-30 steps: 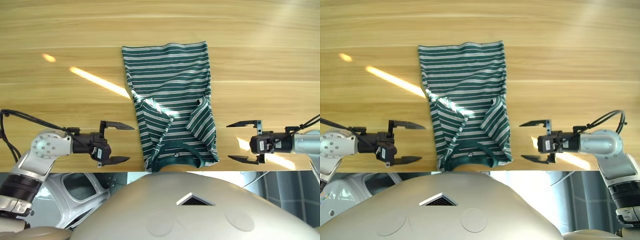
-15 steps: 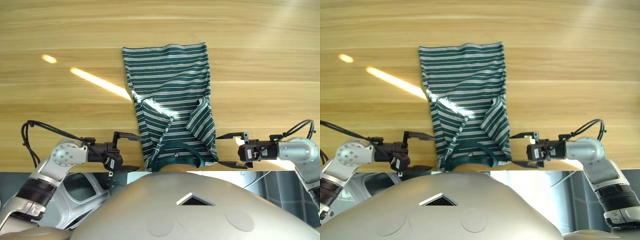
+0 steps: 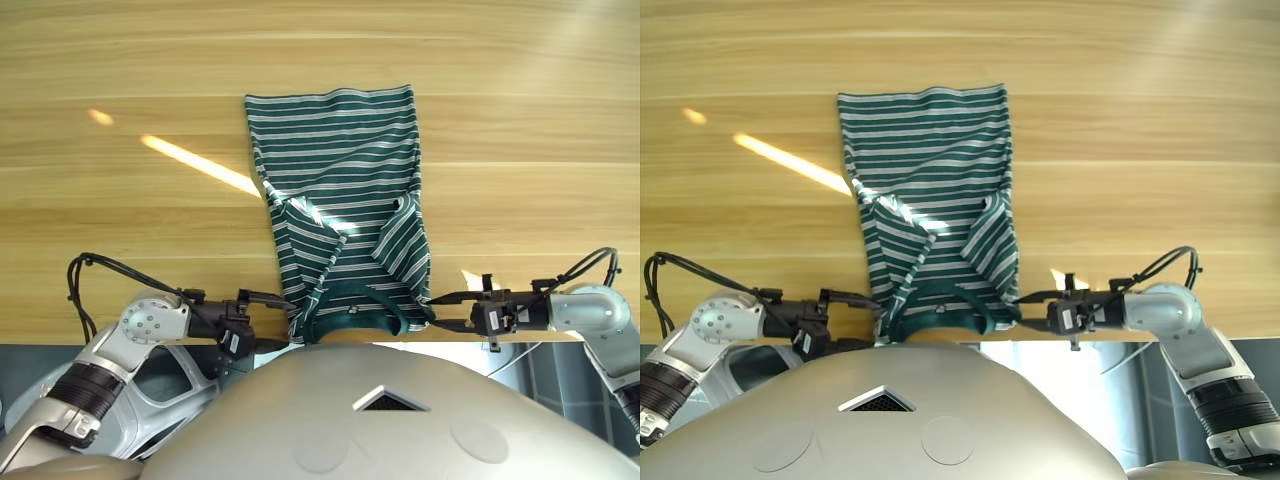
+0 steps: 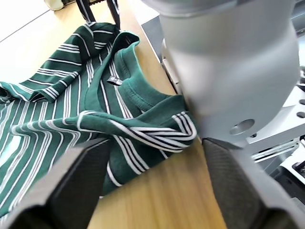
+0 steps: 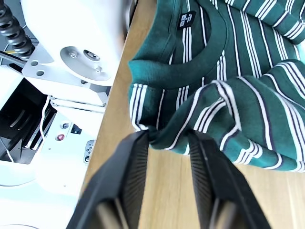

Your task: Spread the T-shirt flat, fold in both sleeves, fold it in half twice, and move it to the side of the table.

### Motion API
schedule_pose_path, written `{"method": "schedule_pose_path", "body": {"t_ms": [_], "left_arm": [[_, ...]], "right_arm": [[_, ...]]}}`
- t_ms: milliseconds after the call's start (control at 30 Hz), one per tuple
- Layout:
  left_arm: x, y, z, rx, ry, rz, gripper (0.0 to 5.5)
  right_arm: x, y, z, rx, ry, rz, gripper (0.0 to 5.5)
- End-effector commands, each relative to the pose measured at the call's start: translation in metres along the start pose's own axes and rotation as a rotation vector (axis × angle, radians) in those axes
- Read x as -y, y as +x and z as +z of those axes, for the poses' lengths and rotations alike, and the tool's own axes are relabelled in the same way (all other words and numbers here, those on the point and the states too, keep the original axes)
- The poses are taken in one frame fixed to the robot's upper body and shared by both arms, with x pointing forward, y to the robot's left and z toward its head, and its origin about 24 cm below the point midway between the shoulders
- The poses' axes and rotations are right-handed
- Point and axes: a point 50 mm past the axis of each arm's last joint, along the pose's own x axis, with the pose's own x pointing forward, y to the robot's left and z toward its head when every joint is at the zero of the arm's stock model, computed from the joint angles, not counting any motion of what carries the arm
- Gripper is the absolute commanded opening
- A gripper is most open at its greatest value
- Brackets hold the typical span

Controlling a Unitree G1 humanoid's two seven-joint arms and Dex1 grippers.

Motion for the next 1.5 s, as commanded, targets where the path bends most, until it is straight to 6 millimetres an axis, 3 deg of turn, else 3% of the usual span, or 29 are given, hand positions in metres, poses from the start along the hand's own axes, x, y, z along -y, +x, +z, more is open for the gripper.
{"method": "schedule_pose_path", "body": {"t_ms": [33,200,633,1133,1500], "left_arm": [[0.000,0.000,-0.003,-0.019,0.008,-0.023,2.79],[-0.001,0.003,-0.006,-0.023,0.005,-0.026,2.37],[-0.003,0.005,-0.005,-0.008,0.007,-0.019,2.37],[-0.008,0.007,-0.002,0.014,0.011,-0.007,0.03],[-0.022,-0.004,-0.002,0.003,0.026,0.057,0.01]], "right_arm": [[0.005,0.003,0.003,0.011,-0.019,-0.013,0.72],[0.009,0.005,0.006,0.027,-0.030,-0.022,0.03],[0.012,0.010,0.008,0.049,-0.036,-0.021,0.03],[0.013,0.013,0.008,0.052,-0.038,-0.018,0.00],[0.012,0.010,0.009,0.048,-0.049,0.003,0.00]]}}
